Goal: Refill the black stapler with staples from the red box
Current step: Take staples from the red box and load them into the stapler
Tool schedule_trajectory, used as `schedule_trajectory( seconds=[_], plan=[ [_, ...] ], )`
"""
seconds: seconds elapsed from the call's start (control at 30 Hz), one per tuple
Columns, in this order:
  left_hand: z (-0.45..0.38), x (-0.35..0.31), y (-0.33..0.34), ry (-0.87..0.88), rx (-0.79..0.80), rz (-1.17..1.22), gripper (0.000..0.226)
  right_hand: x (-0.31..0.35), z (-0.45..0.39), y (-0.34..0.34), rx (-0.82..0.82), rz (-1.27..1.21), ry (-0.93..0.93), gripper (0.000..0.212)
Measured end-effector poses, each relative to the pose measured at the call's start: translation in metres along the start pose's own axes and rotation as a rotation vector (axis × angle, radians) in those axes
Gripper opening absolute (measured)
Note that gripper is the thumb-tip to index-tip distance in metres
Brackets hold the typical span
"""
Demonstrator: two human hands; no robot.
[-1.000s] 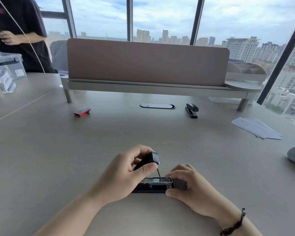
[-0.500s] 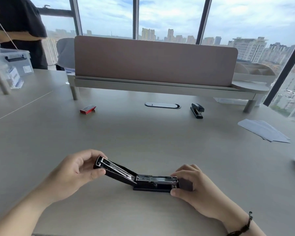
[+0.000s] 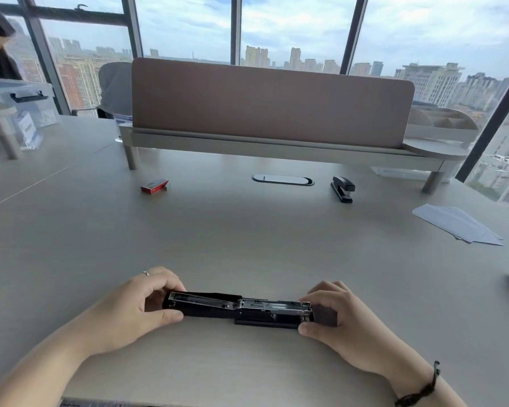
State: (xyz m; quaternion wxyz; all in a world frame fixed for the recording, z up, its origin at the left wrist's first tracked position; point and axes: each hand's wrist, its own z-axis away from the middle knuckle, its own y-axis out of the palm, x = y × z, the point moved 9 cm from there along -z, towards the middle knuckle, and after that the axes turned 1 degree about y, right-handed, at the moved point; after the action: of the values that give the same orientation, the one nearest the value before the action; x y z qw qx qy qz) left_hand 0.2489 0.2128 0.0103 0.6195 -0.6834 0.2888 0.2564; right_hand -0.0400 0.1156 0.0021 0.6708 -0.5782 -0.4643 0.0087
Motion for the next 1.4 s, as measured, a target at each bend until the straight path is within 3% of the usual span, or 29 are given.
schedule_trajectory(
  seconds=[0.27,0.37,0.47,0.6,0.8,1.03,1.2,1.4],
  plan=[
    [0.0,0.004,-0.001,-0.041,0.0,-0.013,0.031,-0.001,0.0,0.001,0.004,0.004,0.024,0.024],
    [0.0,0.01,0.0,-0.089,0.065,0.075,0.033,0.0,-0.001,0.0,0.046,0.005,0.046,0.039],
    [-0.003,0.014,-0.002,-0.138,0.12,0.225,0.038,0.004,-0.008,-0.007,0.091,-0.229,0.098,0.054],
    [-0.031,0.028,-0.03,-0.183,-0.085,0.281,0.015,0.011,-0.053,-0.018,-0.009,-0.457,0.163,0.027],
    [-0.087,0.076,-0.072,-0.285,-0.432,0.168,0.011,0.037,-0.162,0.025,-0.004,-0.348,0.259,0.057],
    [-0.102,0.113,-0.103,-0.375,-0.714,0.167,0.008,0.086,-0.285,0.094,0.008,-0.184,0.181,0.063],
    [-0.098,0.129,-0.112,-0.376,-0.8,0.346,0.01,0.107,-0.355,0.125,-0.092,0.031,0.103,0.06],
    [-0.098,0.141,-0.12,-0.397,-0.904,0.471,0.012,0.107,-0.42,0.135,-0.126,0.035,0.125,0.064]
  ],
)
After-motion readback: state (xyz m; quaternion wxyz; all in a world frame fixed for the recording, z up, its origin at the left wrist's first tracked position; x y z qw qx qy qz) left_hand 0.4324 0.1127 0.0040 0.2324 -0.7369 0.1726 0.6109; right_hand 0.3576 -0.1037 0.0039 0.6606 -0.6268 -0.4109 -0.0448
